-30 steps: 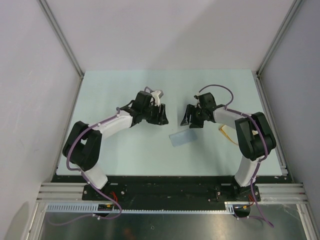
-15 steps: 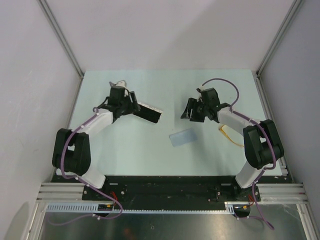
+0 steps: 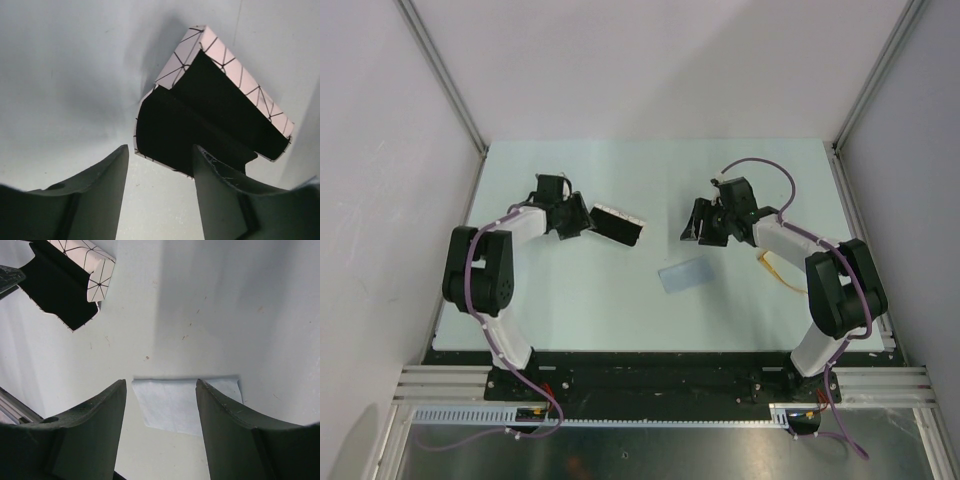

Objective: Organize the sunglasses
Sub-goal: Move the sunglasses case to the center of the board.

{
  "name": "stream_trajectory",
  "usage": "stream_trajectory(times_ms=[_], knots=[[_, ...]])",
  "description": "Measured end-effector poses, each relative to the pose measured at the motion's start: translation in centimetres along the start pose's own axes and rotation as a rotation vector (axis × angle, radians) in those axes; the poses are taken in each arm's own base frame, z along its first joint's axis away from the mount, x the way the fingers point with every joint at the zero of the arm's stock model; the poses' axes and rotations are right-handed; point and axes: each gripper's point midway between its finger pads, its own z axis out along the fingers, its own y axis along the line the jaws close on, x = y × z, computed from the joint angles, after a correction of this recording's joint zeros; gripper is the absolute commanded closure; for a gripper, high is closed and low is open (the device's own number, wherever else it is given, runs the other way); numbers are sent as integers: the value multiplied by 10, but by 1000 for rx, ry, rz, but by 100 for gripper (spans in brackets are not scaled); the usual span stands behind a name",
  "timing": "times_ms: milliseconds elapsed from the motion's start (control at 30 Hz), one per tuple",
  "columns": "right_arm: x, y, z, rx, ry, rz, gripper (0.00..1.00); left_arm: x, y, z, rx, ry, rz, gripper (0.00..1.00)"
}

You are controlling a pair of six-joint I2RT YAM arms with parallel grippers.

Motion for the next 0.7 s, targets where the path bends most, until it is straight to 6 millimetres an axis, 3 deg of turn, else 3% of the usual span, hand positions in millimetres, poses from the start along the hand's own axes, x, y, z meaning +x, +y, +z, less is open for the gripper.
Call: stream_trajectory(times_ms=[333, 467, 700], knots=[[0, -1, 0, 6, 0, 0, 38, 3, 2, 3, -15, 15, -84, 78], [0, -1, 0, 5, 0, 0, 38, 7, 2, 4, -18, 24, -148, 97], [-1, -2, -1, 4, 0, 0, 38, 29, 4, -12, -29, 43, -324, 100]])
